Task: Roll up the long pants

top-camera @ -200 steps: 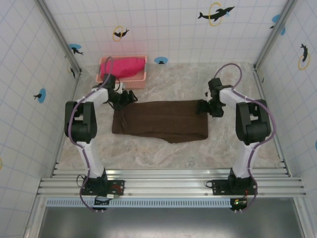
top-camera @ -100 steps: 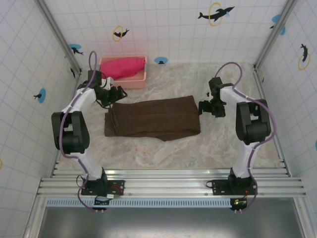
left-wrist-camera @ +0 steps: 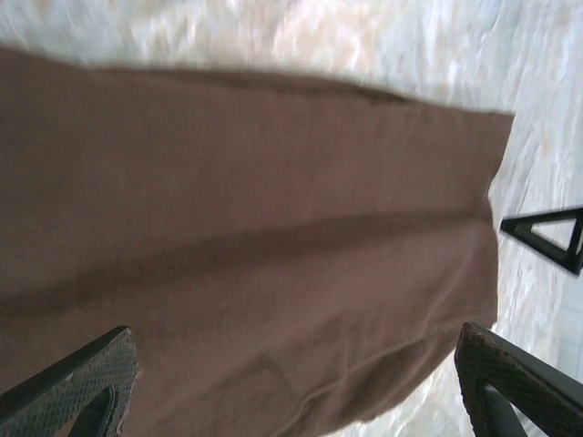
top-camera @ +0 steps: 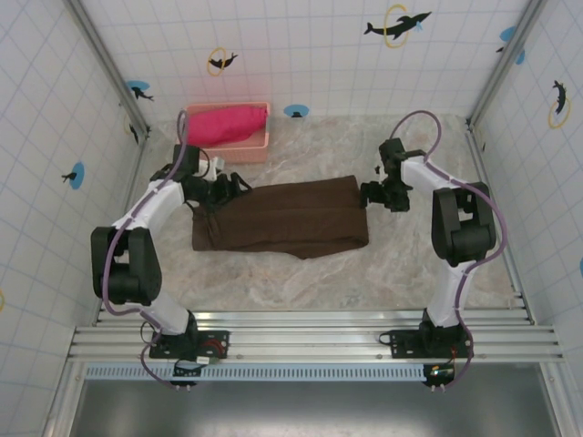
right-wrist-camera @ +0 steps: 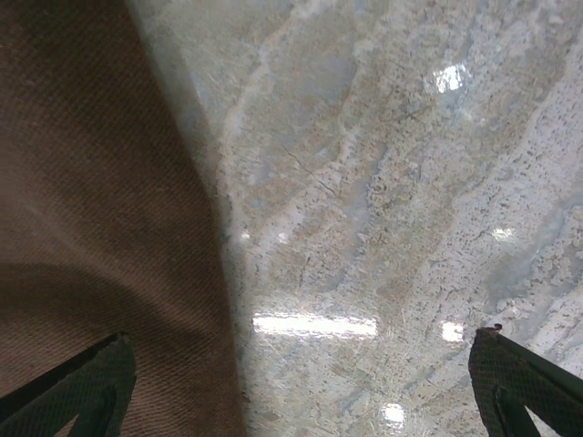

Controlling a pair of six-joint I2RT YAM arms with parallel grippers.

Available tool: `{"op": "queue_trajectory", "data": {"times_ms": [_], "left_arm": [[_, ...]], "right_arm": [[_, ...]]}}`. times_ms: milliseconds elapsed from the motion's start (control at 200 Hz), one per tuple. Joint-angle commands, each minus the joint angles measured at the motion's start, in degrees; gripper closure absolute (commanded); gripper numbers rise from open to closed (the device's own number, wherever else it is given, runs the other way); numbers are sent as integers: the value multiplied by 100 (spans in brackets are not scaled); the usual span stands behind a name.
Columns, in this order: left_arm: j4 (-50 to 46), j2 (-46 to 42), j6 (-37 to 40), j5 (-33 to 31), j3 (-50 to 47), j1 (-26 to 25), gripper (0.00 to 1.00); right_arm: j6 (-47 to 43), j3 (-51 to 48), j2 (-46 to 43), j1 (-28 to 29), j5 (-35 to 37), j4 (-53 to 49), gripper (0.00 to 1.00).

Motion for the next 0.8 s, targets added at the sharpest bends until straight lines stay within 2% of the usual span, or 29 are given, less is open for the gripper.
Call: {"op": "queue_trajectory", "data": {"times_ms": [0, 300, 630, 796], "left_arm": [[80, -347, -151, 176, -364, -50, 9], [-6, -487, -11, 27, -1164, -62, 9], [-1262, -759, 379, -1692, -925, -27, 8], [-1686, -969, 495, -2241, -800, 160, 8]], "right_arm": [[18, 211, -62, 116, -38, -104, 3], [-91, 82, -137, 168, -13, -173, 3], [-289, -106, -306, 79, -52, -292, 3], [-395, -237, -309, 48, -91, -297, 3]]}}
